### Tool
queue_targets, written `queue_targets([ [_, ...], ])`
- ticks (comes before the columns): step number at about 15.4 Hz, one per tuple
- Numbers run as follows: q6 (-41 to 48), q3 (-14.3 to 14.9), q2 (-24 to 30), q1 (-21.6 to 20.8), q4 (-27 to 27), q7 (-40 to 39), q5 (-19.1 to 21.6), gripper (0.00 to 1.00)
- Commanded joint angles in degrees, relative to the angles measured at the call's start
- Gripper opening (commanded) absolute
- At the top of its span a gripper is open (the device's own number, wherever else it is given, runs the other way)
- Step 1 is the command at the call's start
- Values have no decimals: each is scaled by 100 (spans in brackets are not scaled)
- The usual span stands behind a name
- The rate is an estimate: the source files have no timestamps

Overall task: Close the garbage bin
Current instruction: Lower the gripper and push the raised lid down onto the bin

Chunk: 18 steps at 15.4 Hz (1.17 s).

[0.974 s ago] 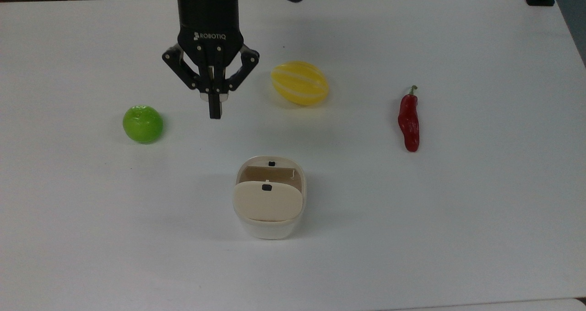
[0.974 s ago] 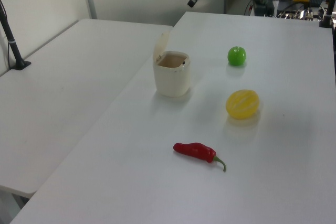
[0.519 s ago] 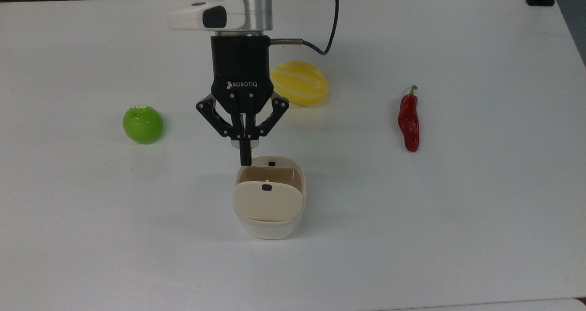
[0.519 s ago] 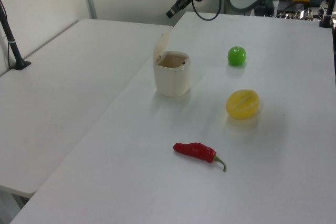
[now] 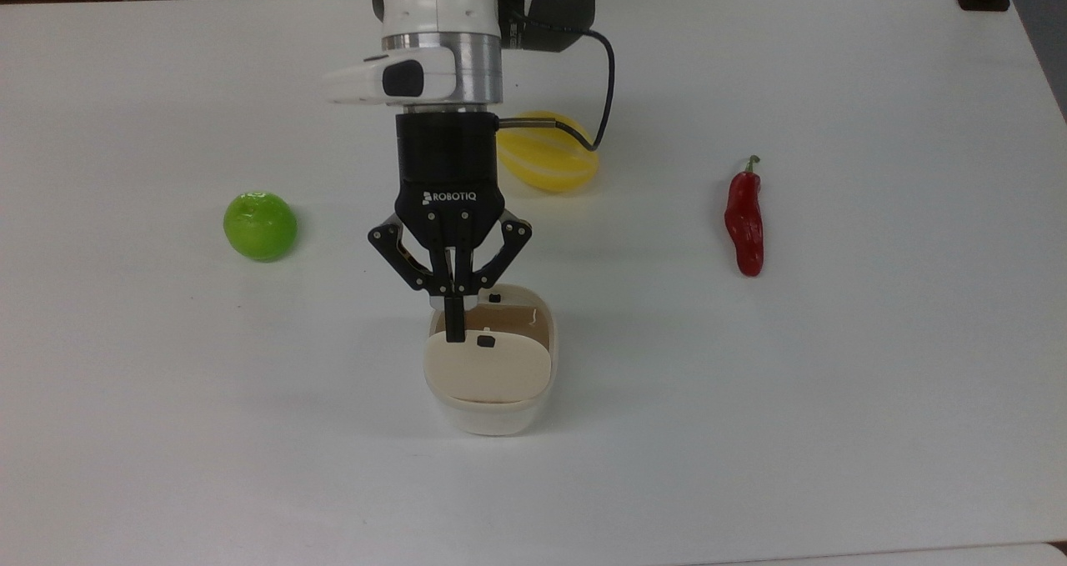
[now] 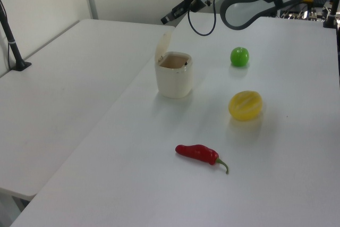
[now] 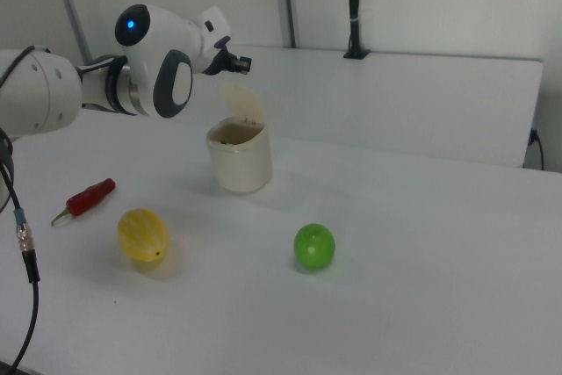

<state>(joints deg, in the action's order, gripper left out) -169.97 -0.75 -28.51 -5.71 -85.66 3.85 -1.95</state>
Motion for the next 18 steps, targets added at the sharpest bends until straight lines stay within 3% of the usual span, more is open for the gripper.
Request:
queue_targets([
  [1, -317, 57, -189, -115, 94, 107, 2, 0],
  [9, -90, 57, -137, -106, 41, 90, 11, 0],
  [18, 1701, 57, 170, -88, 59, 63, 11, 0],
])
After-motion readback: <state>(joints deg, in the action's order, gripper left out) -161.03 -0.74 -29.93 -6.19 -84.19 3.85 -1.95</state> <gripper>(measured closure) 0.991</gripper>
